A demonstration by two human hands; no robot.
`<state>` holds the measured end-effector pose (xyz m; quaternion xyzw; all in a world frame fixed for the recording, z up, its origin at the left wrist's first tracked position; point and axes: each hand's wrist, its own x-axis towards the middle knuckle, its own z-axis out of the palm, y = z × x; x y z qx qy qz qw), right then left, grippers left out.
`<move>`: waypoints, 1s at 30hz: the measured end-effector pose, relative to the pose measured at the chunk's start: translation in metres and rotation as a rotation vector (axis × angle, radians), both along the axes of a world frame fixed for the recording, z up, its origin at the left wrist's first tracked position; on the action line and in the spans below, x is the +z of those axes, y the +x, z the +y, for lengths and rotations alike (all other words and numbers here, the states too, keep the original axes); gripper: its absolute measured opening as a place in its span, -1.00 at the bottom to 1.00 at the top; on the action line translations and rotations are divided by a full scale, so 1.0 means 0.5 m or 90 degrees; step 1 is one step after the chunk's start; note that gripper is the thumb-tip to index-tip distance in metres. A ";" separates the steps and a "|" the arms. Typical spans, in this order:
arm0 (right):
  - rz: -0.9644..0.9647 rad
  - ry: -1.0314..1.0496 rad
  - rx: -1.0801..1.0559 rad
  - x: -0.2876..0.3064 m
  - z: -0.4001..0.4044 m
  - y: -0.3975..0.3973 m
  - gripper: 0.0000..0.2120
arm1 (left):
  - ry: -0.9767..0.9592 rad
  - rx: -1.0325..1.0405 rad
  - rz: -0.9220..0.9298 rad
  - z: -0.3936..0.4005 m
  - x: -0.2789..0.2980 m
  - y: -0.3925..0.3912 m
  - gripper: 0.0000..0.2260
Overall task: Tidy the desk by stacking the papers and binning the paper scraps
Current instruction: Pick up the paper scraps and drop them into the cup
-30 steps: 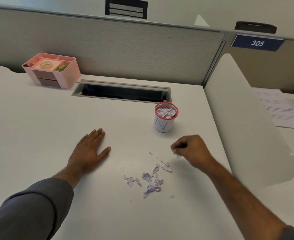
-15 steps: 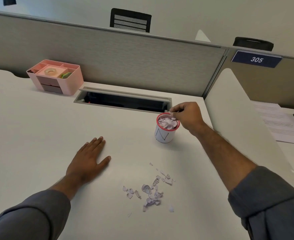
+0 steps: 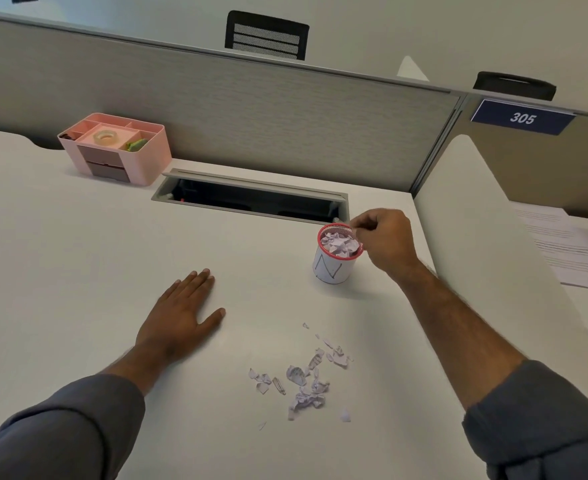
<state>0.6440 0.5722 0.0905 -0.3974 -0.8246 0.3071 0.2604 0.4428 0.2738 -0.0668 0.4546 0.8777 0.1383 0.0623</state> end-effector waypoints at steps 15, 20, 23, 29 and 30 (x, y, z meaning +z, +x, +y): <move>-0.370 -0.086 0.327 -0.178 -0.204 0.154 -0.51 | -0.011 -0.002 0.004 0.002 0.009 0.004 -0.22; -0.404 -0.114 0.395 -0.176 -0.231 0.148 -0.45 | -0.010 -0.001 0.000 0.001 0.009 0.004 -0.24; -0.384 -0.014 0.372 -0.190 -0.242 0.148 -0.69 | -0.010 -0.001 0.001 0.001 0.009 0.005 -0.25; -0.394 0.021 0.328 -0.207 -0.239 0.142 -0.74 | -0.007 -0.001 -0.001 0.000 0.008 0.004 -0.24; -0.390 0.016 0.319 -0.206 -0.235 0.142 -0.74 | -0.007 -0.003 -0.001 0.000 0.007 0.004 -0.24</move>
